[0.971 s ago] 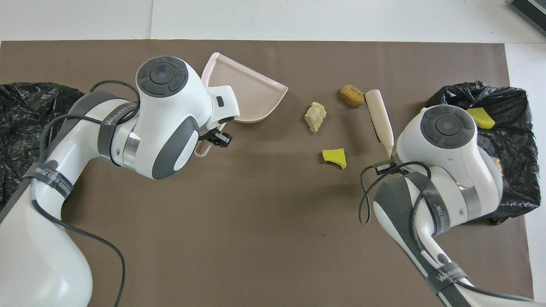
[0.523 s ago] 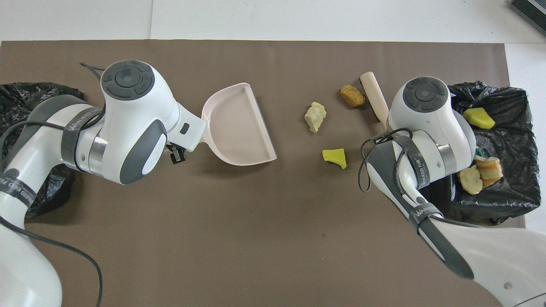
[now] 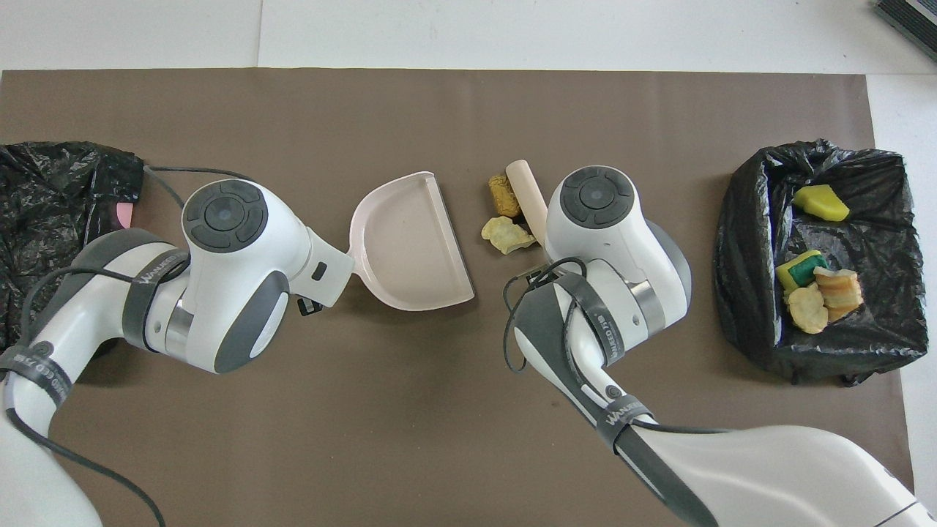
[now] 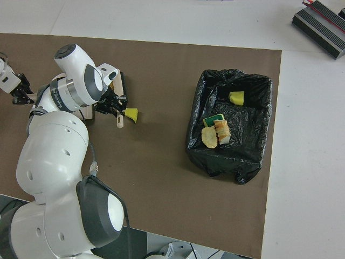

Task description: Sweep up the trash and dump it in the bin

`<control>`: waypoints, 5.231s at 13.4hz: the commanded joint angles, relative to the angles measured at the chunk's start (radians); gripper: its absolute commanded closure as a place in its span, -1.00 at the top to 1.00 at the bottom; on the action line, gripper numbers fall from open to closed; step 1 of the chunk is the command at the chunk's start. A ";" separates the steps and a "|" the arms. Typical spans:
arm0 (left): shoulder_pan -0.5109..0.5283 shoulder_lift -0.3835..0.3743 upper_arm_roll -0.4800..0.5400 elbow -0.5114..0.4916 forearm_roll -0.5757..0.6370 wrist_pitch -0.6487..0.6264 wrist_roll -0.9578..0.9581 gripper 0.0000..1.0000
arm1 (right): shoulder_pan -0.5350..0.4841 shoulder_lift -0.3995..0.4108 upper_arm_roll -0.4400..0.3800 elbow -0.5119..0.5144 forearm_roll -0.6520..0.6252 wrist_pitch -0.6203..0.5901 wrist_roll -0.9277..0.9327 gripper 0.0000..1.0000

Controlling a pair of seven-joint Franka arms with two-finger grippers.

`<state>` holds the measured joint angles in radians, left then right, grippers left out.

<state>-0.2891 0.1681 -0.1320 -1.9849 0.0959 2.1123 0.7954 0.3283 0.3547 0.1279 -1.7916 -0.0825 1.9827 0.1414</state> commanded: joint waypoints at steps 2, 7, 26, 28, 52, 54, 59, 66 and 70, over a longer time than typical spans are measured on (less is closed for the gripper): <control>-0.022 -0.038 0.008 -0.054 0.007 0.015 -0.067 -1.00 | -0.003 -0.065 0.073 -0.069 0.195 -0.005 -0.008 -1.00; -0.024 -0.029 0.006 -0.071 0.007 0.012 -0.062 -1.00 | 0.038 -0.101 0.098 -0.012 0.357 -0.015 0.095 -1.00; -0.024 -0.029 0.006 -0.071 0.007 0.025 0.028 -1.00 | -0.203 -0.344 0.093 -0.456 0.130 0.097 0.337 -1.00; -0.053 -0.030 0.005 -0.071 0.005 0.023 0.009 -1.00 | -0.128 -0.300 0.098 -0.410 0.138 0.079 0.339 -1.00; 0.237 -0.193 0.014 0.018 -0.102 -0.237 -0.007 -1.00 | 0.118 -0.329 0.113 -0.209 0.210 -0.150 0.410 -1.00; 0.292 -0.191 0.024 0.092 -0.102 -0.317 0.002 -1.00 | 0.175 -0.362 0.113 -0.241 0.292 -0.127 0.475 -1.00; 0.554 -0.190 0.028 0.159 -0.143 -0.396 0.170 -1.00 | 0.320 -0.366 0.113 -0.307 0.322 -0.006 0.648 -1.00; 0.794 -0.153 0.052 0.256 -0.107 -0.385 0.545 -1.00 | 0.419 -0.223 0.113 -0.357 0.322 0.212 0.728 -1.00; 0.801 -0.014 0.179 0.435 -0.038 -0.384 0.802 -1.00 | 0.411 -0.220 0.111 -0.353 0.319 0.179 0.733 0.98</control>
<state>0.5059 0.0568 0.0085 -1.6746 0.0444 1.7484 1.4947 0.7458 0.1451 0.2392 -2.1401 0.2180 2.1795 0.8610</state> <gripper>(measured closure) 0.674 0.736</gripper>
